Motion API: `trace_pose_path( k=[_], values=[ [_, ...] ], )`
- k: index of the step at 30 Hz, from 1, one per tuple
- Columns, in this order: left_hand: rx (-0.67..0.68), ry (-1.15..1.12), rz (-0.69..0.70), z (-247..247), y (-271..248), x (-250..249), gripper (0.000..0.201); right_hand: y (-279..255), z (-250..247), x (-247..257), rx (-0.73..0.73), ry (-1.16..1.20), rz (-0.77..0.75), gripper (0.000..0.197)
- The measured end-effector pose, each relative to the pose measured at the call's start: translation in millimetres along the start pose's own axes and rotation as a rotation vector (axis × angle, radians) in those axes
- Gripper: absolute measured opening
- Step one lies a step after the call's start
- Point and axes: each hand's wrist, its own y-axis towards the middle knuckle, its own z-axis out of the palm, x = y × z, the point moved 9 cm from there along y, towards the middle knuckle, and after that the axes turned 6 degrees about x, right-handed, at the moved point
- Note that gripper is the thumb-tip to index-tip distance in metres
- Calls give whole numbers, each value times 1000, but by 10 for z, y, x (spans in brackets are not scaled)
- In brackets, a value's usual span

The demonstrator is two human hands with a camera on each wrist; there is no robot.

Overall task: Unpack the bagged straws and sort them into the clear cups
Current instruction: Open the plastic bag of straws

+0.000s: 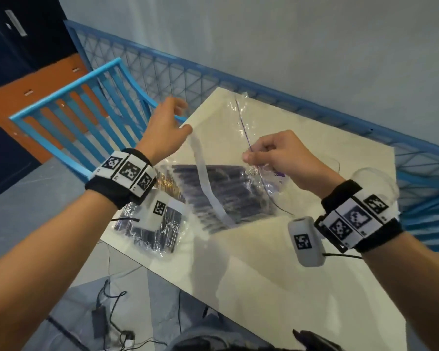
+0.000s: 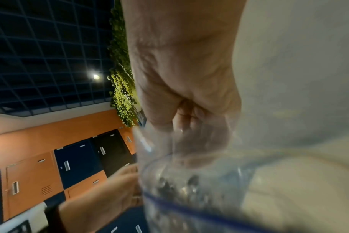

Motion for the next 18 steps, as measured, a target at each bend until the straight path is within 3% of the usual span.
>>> trace_pose_path(
  k=[1, 3, 5, 7, 13, 18],
  values=[
    [-15, -30, 8, 1, -58, -88, 30, -20, 23, -56, -22, 34, 25, 14],
    [116, -223, -47, 206, -189, -216, 17, -49, 55, -147, -73, 117, 69, 15],
    [320, -342, -117, 502, -374, -362, 29, -58, 69, -165, -120, 163, 79, 20],
    [434, -307, -106, 695, -492, -500, 43, -59, 57, -128, -158, 189, 67, 20],
    [412, -220, -2, 726, -482, -690, 53, -70, 2, 21, -183, 335, -10, 29],
    [387, -182, 57, 839, -507, -728, 47, -95, 105, -104, -138, 347, 63, 35]
  ],
)
